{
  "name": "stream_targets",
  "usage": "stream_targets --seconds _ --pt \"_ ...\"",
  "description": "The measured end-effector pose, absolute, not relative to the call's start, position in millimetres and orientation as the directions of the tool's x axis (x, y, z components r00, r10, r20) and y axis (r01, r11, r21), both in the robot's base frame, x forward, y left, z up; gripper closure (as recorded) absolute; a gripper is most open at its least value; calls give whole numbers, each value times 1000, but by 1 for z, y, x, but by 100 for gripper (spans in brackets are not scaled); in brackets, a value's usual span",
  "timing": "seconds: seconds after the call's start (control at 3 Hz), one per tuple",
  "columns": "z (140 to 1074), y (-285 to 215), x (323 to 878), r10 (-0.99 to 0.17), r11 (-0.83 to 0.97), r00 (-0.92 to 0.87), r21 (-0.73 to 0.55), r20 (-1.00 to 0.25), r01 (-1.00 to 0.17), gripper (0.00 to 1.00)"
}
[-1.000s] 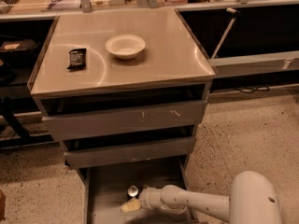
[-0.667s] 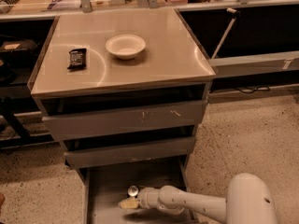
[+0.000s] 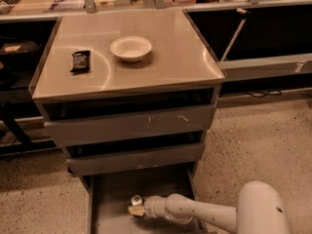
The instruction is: Pick pepsi can from bottom drawer and place on counter
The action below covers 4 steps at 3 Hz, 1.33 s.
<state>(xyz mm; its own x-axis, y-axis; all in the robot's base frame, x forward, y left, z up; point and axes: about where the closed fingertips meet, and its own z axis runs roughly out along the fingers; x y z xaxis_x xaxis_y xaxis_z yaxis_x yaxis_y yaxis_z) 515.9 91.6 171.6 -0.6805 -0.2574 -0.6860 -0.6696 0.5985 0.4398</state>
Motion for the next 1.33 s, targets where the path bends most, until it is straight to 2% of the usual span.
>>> stream_targets --seconds 0.33,0.67,1.33 --pt "175 91 513 -257 597 -685 446 -682 -667 88" --pt "199 81 507 -223 595 -701 475 -677 -648 100" --pt "272 35 500 -139 672 -725 474 -674 -569 100"
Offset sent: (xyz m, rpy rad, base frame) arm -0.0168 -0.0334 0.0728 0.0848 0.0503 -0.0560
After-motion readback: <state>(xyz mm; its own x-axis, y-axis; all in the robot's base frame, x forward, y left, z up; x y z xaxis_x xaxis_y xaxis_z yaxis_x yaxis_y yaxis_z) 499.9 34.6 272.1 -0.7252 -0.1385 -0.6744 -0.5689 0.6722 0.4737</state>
